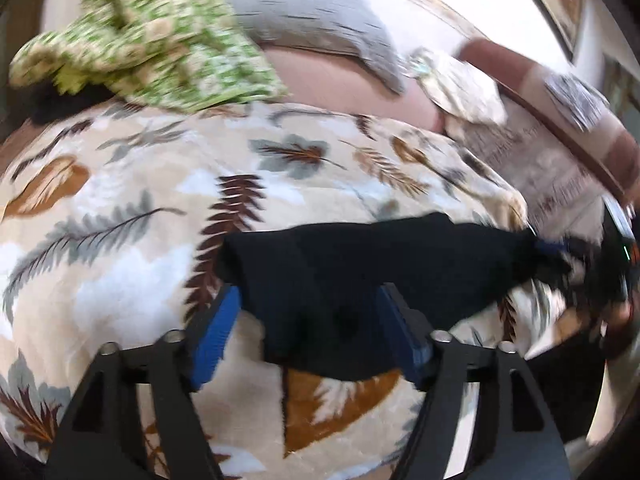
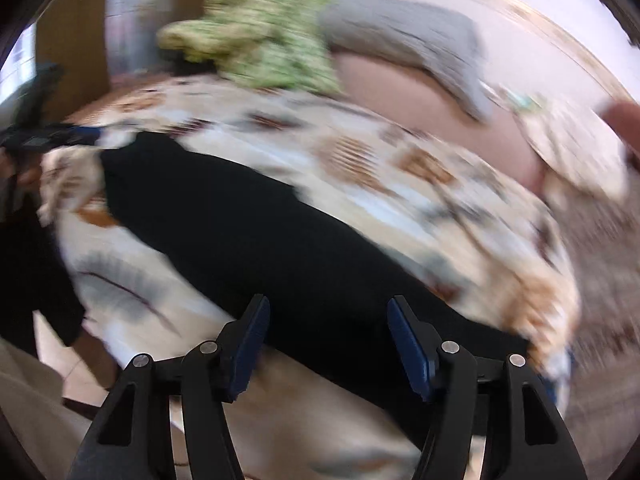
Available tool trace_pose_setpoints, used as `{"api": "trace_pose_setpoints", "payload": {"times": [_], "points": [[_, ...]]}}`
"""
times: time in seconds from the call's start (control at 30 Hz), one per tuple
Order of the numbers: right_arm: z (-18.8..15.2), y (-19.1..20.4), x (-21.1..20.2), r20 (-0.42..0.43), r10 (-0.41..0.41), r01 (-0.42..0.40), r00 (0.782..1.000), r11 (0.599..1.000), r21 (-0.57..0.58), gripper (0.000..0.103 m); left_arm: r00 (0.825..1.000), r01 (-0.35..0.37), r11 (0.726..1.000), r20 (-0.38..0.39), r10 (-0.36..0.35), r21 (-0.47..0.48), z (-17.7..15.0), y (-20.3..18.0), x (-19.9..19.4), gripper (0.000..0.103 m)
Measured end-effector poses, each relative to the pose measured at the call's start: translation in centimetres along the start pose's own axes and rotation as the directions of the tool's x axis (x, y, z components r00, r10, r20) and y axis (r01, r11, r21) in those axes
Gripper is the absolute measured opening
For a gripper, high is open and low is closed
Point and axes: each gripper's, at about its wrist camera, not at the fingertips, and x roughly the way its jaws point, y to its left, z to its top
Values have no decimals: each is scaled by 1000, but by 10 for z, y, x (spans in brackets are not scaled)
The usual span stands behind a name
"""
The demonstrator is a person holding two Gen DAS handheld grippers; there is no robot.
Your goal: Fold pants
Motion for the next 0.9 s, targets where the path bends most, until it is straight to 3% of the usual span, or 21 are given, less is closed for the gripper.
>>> {"api": "trace_pose_setpoints", "payload": {"times": [0.1, 0.2, 0.3, 0.4, 0.43, 0.47, 0.5, 0.6, 0.77, 0.87, 0.9], "points": [[20, 49, 21, 45, 101, -97, 994, 992, -79, 62, 998, -41, 997, -43, 38, -63, -1, 14, 12, 74], [38, 96, 47, 69, 123, -110, 990, 979, -173, 62, 995, -54, 992, -91, 44, -112, -4, 23, 25, 74], [50, 123, 66, 91, 145, -122, 985, 967, -223, 62, 993, -51, 991, -112, 37, -124, -6, 24, 34, 74], [64, 141, 96, 82, 117, -93, 990, 963, -252, 58, 993, -31, 994, -115, 18, -108, -3, 19, 39, 74], [66, 141, 103, 70, 110, -91, 991, 967, -239, 53, 994, -21, 995, -113, 10, -101, -2, 17, 40, 73], [70, 140, 109, 52, 120, -106, 991, 970, -217, 26, 994, -12, 995, -110, 2, -95, -1, 16, 39, 73], [74, 135, 115, 33, 147, -139, 989, 976, -169, 6, 995, -1, 997, -104, -8, -83, 0, 13, 38, 73], [80, 122, 107, 36, 203, -200, 978, 976, -87, 5, 996, 16, 998, -82, -22, -67, 2, 11, 32, 73], [78, 125, 74, 60, 259, -256, 964, 965, -61, 5, 999, 4, 994, -53, -10, -113, 5, 24, 24, 73], [67, 137, 88, 18, 243, -241, 970, 969, -62, 6, 997, -23, 985, -72, 11, -171, 4, 34, 27, 73], [64, 139, 95, 6, 240, -239, 971, 970, -54, 12, 997, -31, 983, -77, 17, -181, 3, 36, 28, 74]]}}
